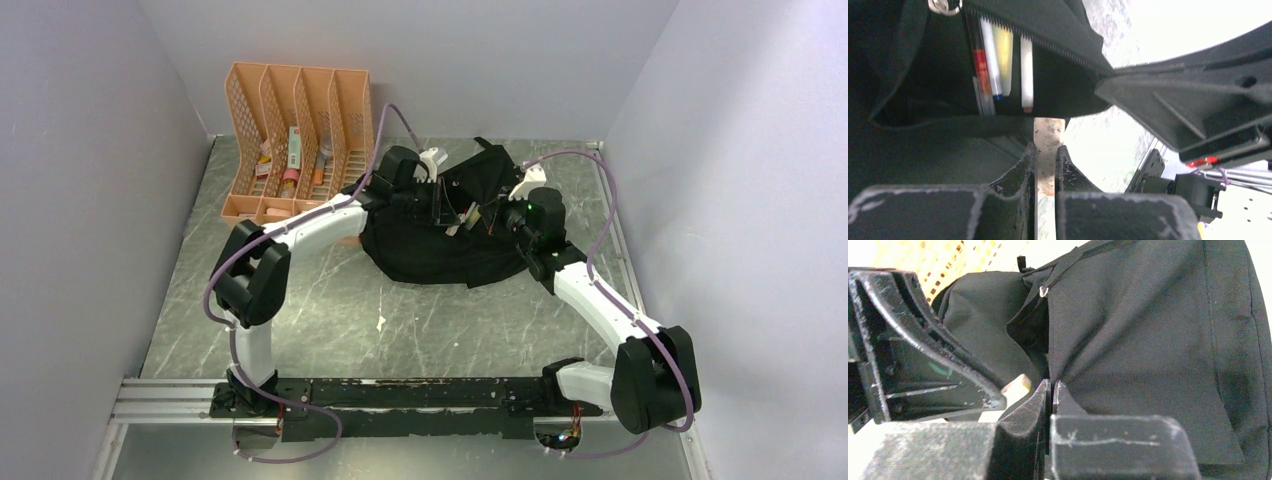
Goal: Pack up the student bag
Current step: Place the stationery in the student bag.
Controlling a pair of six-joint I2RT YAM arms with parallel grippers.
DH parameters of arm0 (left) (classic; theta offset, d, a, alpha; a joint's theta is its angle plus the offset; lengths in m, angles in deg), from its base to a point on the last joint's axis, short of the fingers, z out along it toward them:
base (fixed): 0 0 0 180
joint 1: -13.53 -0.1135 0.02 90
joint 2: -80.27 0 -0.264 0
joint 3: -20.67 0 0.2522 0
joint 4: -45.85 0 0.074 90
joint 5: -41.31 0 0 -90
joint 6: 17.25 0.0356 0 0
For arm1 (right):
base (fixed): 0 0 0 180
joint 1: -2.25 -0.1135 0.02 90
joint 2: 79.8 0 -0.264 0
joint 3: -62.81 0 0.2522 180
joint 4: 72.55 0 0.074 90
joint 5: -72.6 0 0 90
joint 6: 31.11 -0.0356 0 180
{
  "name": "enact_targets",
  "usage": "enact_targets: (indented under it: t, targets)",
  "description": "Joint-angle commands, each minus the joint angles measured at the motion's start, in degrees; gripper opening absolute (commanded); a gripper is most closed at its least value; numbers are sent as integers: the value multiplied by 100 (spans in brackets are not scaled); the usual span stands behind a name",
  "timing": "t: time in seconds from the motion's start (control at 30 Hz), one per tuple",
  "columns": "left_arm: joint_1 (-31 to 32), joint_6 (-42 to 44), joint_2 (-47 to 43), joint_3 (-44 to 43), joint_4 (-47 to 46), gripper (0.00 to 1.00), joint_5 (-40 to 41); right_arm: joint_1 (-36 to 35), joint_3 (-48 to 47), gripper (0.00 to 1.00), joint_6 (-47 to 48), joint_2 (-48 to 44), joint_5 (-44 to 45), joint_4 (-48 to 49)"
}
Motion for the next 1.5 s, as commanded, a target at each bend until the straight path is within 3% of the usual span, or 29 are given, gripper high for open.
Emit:
enact_targets:
  t: [0.0, 0.63, 0.77, 0.9, 1.03, 1.23, 1.47]
  targets:
    - [-6, -395, 289, -432, -335, 5, 229, 23, 40, 0, -109, -113, -194, 215]
    - [78, -1217, 1748, -1625, -1586, 5, 507, 13, 56, 0, -257, 9, -615, 458]
    - [90, -1199, 1875, -1790, -1498, 19, 492, 13, 65, 0, -223, -48, -553, 398]
    - [83, -1069, 1845, -1802, -1393, 43, 574, 14, 77, 0, -175, -22, -528, 390]
    - [84, -969, 1822, -1906, -1237, 57, 552, 14, 34, 0, -187, 11, -570, 404]
    - [82, -742, 1484, -1726, -1047, 61, 566, 15, 32, 0, -193, 3, -523, 376]
    - [66, -216, 763, -1099, -675, 55, 588, 13, -5, 0, -144, -10, -389, 356]
